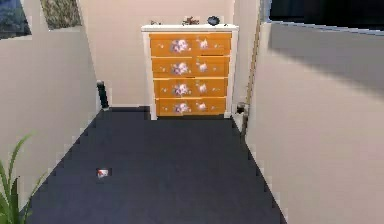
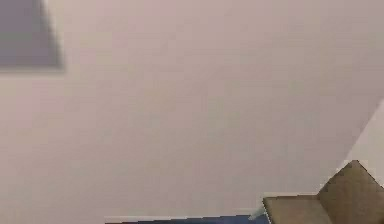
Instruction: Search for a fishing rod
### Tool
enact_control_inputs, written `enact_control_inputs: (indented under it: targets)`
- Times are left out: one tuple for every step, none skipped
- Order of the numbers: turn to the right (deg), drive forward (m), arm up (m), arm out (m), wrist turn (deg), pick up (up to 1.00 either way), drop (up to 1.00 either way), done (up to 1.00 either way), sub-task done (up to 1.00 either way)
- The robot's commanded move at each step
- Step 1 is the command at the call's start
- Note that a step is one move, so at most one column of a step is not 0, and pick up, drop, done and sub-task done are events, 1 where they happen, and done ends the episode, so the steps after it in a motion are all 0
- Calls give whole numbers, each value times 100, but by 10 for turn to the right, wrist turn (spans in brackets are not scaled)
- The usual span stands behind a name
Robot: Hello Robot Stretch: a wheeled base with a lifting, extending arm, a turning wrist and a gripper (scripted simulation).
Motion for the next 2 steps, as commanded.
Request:
enact_control_inputs:
  targets:
    - [0,100,0,0,0,0,0,0,0]
    - [-90,0,0,0,0,0,0,0,0]
